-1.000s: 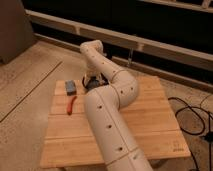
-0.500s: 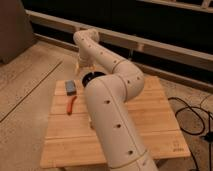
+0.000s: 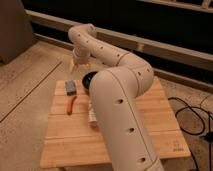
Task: Push the ceramic bowl across the table
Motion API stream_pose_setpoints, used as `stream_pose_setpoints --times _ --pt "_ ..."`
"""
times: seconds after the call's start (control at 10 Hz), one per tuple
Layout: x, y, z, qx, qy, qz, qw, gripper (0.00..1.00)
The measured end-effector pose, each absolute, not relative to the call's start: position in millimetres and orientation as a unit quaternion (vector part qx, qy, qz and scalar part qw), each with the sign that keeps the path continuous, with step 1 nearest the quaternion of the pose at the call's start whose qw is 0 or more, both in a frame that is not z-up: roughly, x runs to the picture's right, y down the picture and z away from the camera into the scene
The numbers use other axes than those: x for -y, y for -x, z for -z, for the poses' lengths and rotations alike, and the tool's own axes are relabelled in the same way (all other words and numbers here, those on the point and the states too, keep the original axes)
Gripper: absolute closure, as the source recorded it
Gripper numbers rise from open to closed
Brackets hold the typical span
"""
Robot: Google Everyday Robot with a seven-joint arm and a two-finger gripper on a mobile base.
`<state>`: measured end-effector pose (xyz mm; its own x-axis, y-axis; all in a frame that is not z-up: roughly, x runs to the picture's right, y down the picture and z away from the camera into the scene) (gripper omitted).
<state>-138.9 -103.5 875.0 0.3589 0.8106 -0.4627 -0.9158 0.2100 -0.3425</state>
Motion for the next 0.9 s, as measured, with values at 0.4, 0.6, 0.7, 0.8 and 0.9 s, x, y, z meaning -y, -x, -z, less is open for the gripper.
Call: stream_pose_setpoints --times 0.4,0.6,0.7,0.8,0.9 --pt "24.6 82.7 -907.6 -0.240 0.317 -0.571 0.719 0.35" --pt "25.2 82.8 -910.7 -0.268 0.309 -0.573 0.710 0.35" --pt "21.3 83.4 -911.3 -0.284 0.311 -0.573 0.703 0.35" --pt "8.5 86.3 -910.4 -0.301 0.329 -0.567 0.693 0.35" --pt "-11.2 91.9 -910.0 -0.323 0.353 -0.554 0.681 0.35"
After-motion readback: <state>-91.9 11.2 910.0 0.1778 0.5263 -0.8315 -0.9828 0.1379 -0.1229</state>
